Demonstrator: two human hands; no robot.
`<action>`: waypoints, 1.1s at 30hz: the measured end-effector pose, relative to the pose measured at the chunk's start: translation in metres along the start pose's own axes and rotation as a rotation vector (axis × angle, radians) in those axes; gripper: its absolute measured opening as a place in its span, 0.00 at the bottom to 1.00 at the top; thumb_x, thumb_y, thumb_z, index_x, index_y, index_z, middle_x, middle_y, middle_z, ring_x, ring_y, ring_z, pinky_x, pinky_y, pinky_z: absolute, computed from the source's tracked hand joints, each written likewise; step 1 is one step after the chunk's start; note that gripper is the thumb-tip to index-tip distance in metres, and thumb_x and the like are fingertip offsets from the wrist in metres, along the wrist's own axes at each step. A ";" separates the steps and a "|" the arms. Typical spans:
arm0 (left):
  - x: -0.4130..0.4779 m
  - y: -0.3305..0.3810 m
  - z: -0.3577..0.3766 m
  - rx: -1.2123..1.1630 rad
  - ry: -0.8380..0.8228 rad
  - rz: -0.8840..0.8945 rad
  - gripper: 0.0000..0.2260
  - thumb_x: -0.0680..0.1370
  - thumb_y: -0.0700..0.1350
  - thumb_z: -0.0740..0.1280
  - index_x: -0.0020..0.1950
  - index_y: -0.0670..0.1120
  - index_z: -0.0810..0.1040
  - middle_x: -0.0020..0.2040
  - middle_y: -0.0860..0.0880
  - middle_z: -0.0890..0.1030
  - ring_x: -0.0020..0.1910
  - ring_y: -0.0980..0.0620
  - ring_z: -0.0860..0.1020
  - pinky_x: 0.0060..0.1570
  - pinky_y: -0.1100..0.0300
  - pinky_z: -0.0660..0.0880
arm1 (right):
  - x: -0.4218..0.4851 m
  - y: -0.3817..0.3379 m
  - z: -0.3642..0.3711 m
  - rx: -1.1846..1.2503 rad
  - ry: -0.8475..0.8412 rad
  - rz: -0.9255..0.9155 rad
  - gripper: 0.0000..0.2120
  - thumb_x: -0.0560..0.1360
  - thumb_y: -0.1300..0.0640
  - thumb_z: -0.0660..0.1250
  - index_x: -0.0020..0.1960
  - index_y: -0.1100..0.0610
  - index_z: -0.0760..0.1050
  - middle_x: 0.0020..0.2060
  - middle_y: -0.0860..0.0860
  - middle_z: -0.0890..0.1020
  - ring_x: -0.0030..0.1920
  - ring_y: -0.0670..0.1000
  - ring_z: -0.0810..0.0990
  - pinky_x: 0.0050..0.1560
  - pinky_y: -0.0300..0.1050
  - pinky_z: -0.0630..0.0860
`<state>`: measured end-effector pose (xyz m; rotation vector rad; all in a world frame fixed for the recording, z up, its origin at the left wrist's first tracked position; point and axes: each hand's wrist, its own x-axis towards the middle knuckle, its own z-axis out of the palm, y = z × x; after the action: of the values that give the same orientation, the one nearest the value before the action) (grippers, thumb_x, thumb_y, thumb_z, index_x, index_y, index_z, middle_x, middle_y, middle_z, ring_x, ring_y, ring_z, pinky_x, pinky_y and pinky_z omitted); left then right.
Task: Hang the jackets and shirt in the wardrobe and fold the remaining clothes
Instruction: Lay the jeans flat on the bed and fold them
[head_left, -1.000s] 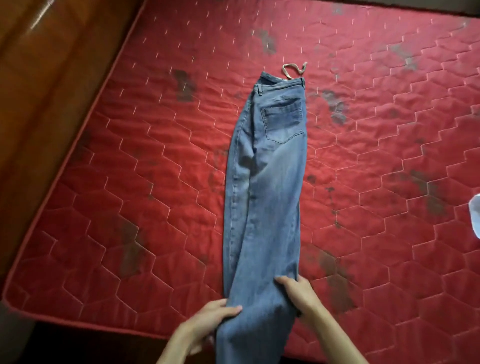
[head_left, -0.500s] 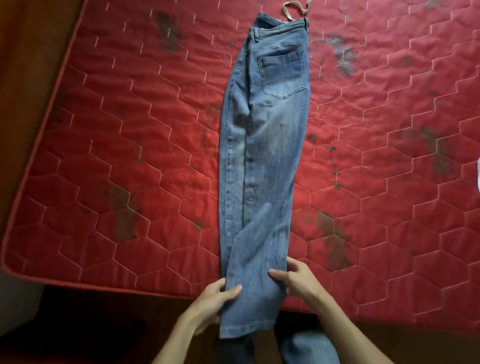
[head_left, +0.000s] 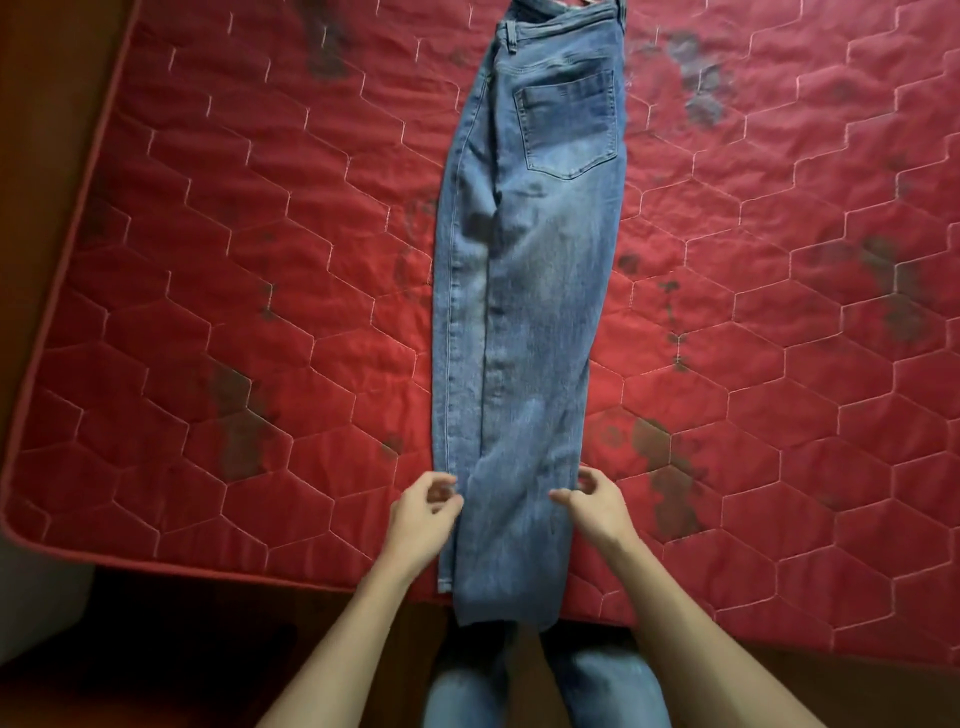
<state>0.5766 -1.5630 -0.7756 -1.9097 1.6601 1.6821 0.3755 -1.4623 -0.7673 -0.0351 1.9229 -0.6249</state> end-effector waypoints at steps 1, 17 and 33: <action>0.009 0.012 0.004 -0.037 0.011 -0.002 0.10 0.76 0.41 0.72 0.56 0.51 0.79 0.50 0.50 0.83 0.47 0.56 0.82 0.51 0.63 0.77 | 0.007 -0.003 -0.001 0.053 -0.005 0.001 0.17 0.71 0.63 0.73 0.59 0.56 0.75 0.47 0.47 0.81 0.47 0.46 0.81 0.49 0.41 0.77; 0.169 0.202 0.036 -0.383 0.100 -0.125 0.13 0.73 0.54 0.73 0.49 0.48 0.76 0.46 0.52 0.81 0.47 0.52 0.77 0.48 0.57 0.71 | 0.136 -0.139 -0.052 0.620 -0.148 0.178 0.19 0.85 0.53 0.53 0.59 0.64 0.78 0.48 0.59 0.83 0.50 0.58 0.80 0.41 0.44 0.73; 0.227 0.263 -0.049 -0.703 0.038 0.026 0.12 0.79 0.40 0.67 0.63 0.42 0.81 0.57 0.45 0.85 0.56 0.49 0.83 0.52 0.59 0.80 | 0.205 -0.214 -0.083 0.889 -0.248 0.227 0.13 0.83 0.52 0.60 0.48 0.59 0.78 0.31 0.48 0.75 0.25 0.44 0.69 0.27 0.35 0.69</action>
<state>0.3656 -1.8432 -0.7855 -2.1824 1.1826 2.4864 0.1601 -1.6747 -0.8224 0.6279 1.2565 -1.1992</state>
